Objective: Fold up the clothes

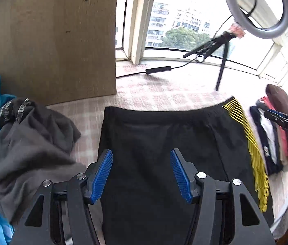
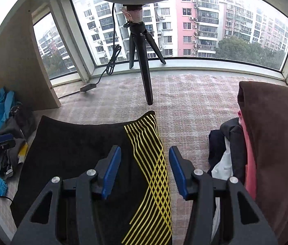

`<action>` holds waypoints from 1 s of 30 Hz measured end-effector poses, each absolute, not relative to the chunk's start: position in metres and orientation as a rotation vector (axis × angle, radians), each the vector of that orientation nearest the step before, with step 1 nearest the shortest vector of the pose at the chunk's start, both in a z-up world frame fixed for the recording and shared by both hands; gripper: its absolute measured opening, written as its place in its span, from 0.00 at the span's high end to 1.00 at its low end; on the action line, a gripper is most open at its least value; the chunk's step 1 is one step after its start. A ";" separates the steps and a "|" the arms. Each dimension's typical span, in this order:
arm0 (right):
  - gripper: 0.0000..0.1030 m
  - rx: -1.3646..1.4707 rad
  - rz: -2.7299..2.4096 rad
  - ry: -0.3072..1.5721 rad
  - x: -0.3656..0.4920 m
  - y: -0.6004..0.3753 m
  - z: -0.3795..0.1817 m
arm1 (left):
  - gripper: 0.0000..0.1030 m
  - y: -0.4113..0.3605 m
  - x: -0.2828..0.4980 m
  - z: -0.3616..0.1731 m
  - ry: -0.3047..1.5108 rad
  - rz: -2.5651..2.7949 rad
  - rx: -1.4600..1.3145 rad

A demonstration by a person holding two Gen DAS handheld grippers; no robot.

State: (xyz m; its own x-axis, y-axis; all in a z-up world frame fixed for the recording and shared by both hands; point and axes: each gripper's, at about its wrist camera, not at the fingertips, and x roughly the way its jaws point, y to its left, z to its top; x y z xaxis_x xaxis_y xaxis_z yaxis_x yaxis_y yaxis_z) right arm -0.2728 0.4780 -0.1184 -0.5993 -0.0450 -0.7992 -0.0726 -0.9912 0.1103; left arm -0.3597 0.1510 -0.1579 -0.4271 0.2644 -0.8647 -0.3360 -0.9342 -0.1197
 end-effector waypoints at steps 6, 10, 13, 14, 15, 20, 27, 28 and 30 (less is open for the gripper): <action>0.53 -1.477 2.742 0.201 -0.321 0.496 -0.158 | 0.68 0.148 -0.414 -0.214 0.090 2.423 -1.608; 0.52 -1.511 2.734 0.246 -0.342 0.502 -0.170 | 0.94 0.136 -0.421 -0.225 0.002 2.394 -1.609; 0.47 -1.555 2.726 0.255 -0.356 0.498 -0.179 | 0.98 0.130 -0.419 -0.222 -0.004 2.368 -1.573; 0.47 -1.577 2.725 0.256 -0.360 0.496 -0.182 | 0.98 0.127 -0.418 -0.220 -0.007 2.362 -1.563; 0.46 -1.596 2.726 0.254 -0.363 0.493 -0.184 | 0.98 0.124 -0.417 -0.216 -0.015 2.360 -1.552; 0.46 -1.607 2.774 0.255 -0.364 0.476 -0.185 | 0.98 0.097 -0.416 -0.203 -0.047 2.408 -1.534; 0.57 -1.664 2.780 0.226 -0.378 0.473 -0.201 | 0.89 0.111 -0.425 -0.210 0.063 2.384 -1.556; 0.67 -1.668 2.794 0.229 -0.379 0.472 -0.202 | 0.84 0.110 -0.424 -0.207 0.056 2.384 -1.542; 0.91 -1.620 2.838 0.267 -0.378 0.473 -0.197 | 0.81 0.105 -0.423 -0.202 0.032 2.394 -1.527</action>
